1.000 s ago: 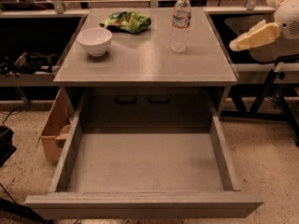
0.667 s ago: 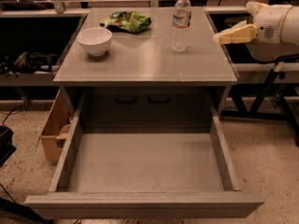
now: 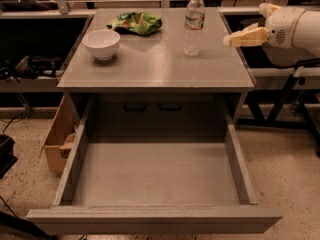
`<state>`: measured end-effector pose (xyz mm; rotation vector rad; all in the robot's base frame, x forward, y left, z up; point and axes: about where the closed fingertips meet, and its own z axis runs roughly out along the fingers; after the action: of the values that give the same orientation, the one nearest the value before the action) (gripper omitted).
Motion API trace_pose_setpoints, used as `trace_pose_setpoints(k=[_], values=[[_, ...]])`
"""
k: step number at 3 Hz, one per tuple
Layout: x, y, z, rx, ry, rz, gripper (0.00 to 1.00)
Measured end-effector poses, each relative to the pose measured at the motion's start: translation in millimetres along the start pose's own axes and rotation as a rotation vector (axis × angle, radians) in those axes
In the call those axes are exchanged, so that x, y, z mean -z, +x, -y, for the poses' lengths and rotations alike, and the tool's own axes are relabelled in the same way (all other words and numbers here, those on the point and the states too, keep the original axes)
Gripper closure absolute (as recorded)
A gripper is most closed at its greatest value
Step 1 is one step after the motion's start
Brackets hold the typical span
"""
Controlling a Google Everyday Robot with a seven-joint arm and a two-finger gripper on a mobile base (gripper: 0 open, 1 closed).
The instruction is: Place water bottle into top drawer
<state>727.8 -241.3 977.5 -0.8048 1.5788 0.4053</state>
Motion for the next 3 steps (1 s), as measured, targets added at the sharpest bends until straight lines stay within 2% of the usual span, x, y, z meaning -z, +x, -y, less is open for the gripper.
trace_pose_setpoints(k=[1, 2, 3], values=[[-46.3, -0.9, 7.8, -0.042, 0.000, 0.083, 0.00], [-97.2, 1.3, 6.4, -0.074, -0.036, 0.103, 0.00], [-136.9, 9.6, 0.4, -0.106, -0.072, 0.089, 0.00]])
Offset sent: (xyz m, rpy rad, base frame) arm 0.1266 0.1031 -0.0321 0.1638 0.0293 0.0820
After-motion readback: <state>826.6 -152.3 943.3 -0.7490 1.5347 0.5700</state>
